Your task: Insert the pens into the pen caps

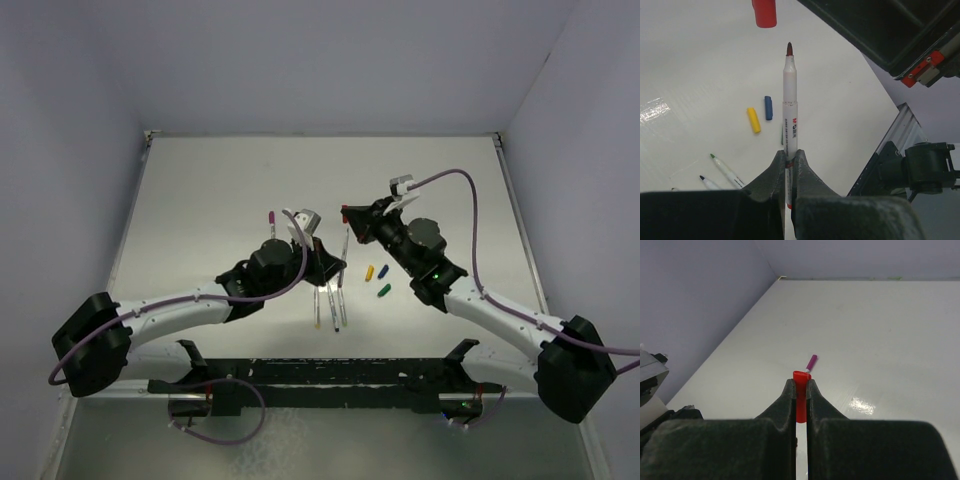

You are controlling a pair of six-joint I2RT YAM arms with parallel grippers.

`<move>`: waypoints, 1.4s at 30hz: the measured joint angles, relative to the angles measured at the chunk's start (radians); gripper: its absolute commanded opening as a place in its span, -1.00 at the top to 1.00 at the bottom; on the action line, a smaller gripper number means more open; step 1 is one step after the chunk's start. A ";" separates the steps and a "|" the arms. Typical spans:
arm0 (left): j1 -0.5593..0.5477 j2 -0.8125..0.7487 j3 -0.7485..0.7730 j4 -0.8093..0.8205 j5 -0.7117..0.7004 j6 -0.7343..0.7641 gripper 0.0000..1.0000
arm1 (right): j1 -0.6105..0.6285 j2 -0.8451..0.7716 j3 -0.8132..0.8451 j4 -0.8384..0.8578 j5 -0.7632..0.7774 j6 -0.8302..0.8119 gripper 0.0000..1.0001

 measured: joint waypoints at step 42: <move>0.000 -0.022 -0.018 0.018 -0.050 -0.018 1.00 | 0.000 -0.024 -0.042 0.091 -0.019 0.056 1.00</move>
